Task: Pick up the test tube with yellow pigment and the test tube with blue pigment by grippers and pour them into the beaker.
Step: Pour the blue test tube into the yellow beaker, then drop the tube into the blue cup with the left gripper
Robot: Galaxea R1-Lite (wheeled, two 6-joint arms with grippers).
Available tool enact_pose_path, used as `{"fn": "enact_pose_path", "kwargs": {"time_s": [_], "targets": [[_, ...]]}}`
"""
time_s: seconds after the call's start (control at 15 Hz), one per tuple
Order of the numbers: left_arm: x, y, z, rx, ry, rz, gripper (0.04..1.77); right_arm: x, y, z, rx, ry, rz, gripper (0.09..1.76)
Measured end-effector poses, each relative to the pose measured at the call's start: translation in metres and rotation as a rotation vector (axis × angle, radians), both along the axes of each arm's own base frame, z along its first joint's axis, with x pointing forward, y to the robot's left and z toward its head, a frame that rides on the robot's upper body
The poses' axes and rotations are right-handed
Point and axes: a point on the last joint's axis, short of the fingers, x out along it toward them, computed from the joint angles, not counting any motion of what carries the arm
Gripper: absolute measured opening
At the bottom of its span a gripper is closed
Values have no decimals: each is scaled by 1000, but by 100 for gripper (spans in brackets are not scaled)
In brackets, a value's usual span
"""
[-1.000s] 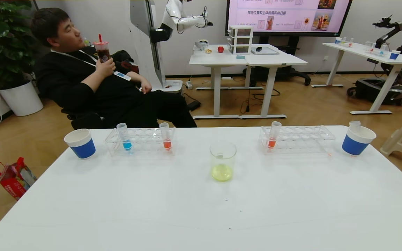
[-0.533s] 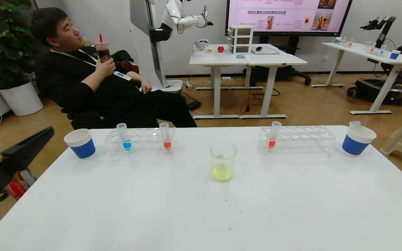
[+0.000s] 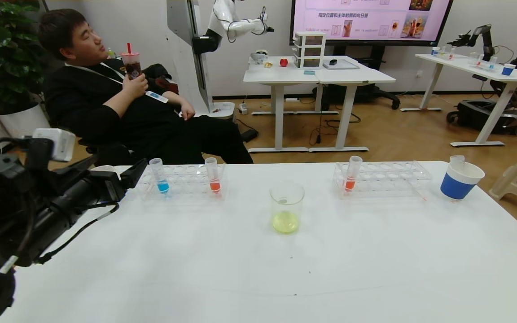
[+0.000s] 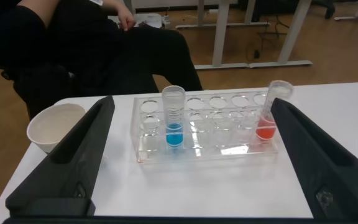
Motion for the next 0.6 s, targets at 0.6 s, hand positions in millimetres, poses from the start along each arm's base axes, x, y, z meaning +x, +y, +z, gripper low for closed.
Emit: {"fn": "enact_pose_path", "kwargs": {"time_s": [0.6], "targets": [[43, -10, -71, 5, 79, 32, 175, 0, 0, 0, 0, 0, 0, 174]]}}
